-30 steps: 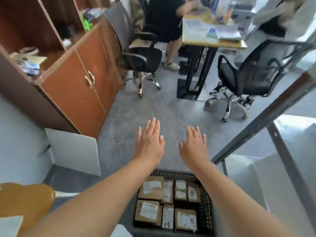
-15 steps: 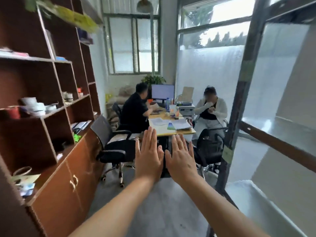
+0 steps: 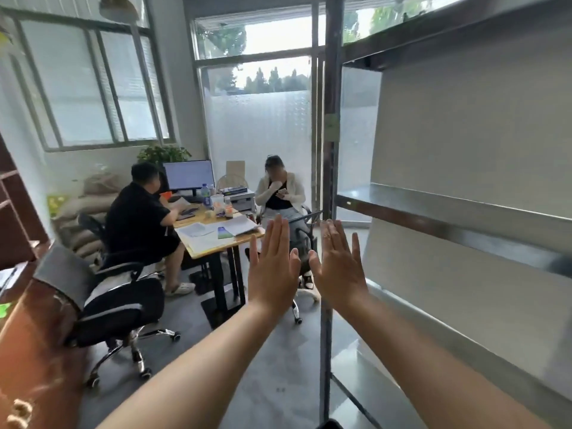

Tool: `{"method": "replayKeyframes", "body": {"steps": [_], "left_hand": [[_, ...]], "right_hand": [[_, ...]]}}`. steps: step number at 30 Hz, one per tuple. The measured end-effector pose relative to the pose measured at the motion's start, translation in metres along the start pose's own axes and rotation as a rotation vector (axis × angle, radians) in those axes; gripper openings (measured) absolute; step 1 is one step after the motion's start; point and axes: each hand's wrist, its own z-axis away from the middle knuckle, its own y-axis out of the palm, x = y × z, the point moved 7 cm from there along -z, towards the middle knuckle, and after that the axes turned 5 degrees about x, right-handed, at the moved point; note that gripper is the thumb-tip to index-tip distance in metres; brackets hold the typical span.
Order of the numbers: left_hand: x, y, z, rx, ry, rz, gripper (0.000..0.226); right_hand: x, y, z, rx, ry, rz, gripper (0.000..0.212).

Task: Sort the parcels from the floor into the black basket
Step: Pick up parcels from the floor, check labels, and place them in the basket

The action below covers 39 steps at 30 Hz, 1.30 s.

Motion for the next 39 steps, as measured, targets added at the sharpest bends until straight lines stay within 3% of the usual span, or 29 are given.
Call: {"method": "replayKeyframes", "body": {"steps": [8,19,29,39], "left_hand": [[-0.125,0.012,0.020,0.059,0.218,0.127,0.063],[-0.323,-0.007,0.067,0.087,0.486,0.342,0.069],[-0.567,-0.018,0.217,0.207,0.799,0.531,0.065],[-0.755,-0.069,0.419,0.374,1.181,0.724,0.058]], "right_hand": [[-0.078,-0.091,0.068,-0.147,0.181,0.257,0.065],[-0.169,-0.232,0.201,-0.270,0.394,0.421,0.065],[-0.267,-0.378,0.428,-0.306,0.712,0.636,0.069],[-0.275,-0.492,0.703,-0.368,1.215,0.790,0.071]]}}
